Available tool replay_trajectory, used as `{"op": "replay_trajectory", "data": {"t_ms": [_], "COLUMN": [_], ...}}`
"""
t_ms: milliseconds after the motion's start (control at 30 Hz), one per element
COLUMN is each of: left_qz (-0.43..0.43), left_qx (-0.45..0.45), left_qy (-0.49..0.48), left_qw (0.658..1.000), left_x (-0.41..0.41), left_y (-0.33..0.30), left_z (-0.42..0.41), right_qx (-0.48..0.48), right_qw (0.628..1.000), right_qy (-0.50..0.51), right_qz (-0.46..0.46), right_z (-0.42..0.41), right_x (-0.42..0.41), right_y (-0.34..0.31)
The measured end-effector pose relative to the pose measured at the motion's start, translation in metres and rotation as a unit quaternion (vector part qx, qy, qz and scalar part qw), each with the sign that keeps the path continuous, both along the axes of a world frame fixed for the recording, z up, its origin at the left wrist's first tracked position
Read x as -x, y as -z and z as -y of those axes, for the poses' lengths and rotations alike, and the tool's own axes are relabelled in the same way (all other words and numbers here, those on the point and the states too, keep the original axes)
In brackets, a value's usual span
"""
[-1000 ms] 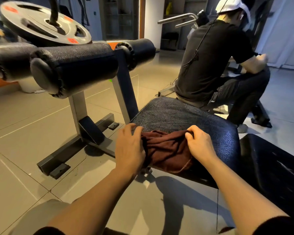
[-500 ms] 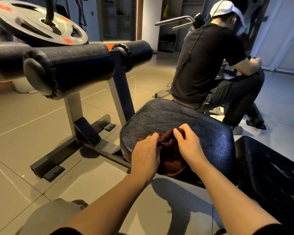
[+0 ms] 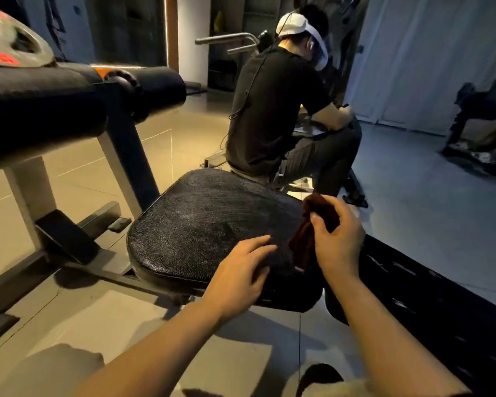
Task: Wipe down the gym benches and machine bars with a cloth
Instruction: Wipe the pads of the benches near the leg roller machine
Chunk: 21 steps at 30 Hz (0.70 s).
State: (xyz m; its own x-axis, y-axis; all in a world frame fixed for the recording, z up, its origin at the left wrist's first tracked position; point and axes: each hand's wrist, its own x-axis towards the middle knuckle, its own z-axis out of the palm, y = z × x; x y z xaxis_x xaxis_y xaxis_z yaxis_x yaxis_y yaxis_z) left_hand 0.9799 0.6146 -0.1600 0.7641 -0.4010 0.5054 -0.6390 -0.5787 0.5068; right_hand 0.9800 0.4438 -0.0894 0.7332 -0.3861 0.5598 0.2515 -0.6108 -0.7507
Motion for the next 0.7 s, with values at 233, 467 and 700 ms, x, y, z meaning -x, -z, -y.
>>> {"op": "replay_trajectory", "data": {"t_ms": [233,467,700], "left_qz": [0.033,0.019,-0.008], "left_qx": [-0.087,-0.13,-0.173], "left_qy": [-0.082,-0.085,-0.067], "left_qw": [0.992,0.988,0.983], "left_x": [-0.006,-0.003,-0.016], "left_y": [0.008,0.008,0.005], "left_z": [-0.013,-0.018,-0.012], "right_qx": [0.24,0.354,0.384], "right_qw": [0.958,0.863,0.863], "right_qy": [-0.091,-0.189,-0.197], "right_qz": [-0.126,-0.307,-0.265], "right_z": [0.001,-0.003,0.009], "right_x": [-0.001,-0.009,-0.002], "right_y": [0.039,0.073,0.083]}}
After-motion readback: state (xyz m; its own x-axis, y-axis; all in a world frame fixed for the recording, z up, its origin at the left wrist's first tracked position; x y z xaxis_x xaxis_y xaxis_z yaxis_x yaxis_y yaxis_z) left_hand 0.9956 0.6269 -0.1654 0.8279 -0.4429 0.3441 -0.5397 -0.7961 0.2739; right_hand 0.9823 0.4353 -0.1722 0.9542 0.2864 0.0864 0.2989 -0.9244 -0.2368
